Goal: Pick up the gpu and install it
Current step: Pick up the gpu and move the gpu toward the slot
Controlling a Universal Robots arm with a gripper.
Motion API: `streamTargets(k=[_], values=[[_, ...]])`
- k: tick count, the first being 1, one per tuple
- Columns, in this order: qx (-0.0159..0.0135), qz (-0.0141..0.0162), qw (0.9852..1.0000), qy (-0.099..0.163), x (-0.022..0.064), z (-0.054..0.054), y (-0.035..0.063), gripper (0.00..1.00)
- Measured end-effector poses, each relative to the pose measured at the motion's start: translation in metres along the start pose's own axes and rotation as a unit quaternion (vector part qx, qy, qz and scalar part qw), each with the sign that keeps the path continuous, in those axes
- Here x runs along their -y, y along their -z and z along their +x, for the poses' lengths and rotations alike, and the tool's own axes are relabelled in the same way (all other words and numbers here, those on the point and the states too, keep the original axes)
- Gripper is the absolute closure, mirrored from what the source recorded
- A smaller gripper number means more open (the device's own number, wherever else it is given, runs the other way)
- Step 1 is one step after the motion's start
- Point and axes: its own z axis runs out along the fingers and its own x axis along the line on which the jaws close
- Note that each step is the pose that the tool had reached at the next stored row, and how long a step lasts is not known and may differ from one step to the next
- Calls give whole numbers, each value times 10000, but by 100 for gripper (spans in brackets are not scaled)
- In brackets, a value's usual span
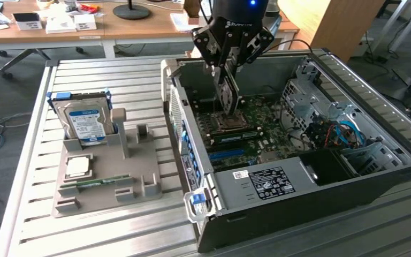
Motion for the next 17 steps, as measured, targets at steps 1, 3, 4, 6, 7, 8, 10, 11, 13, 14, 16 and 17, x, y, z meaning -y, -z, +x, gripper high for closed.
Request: streamTargets(k=[1,3,4,6,7,8,10,11,13,14,16,17], values=[[0,0,10000,0,-1,-16,-1,73],[0,0,10000,0,-2,-45,-1,73],[0,0,10000,0,-3,-59,-1,73],[0,0,10000,0,-4,-88,-2,73],[0,0,10000,0,-5,-101,-2,73],[0,0,10000,0,-5,-116,-3,73],[0,0,10000,0,-7,-142,-3,73],[0,0,10000,0,-7,-151,-3,73],[0,0,10000,0,-7,-152,-4,73],[0,0,10000,0,-7,-153,-3,73],[0,0,10000,0,-7,-153,-4,73],[0,0,10000,0,-7,-153,-4,73]])
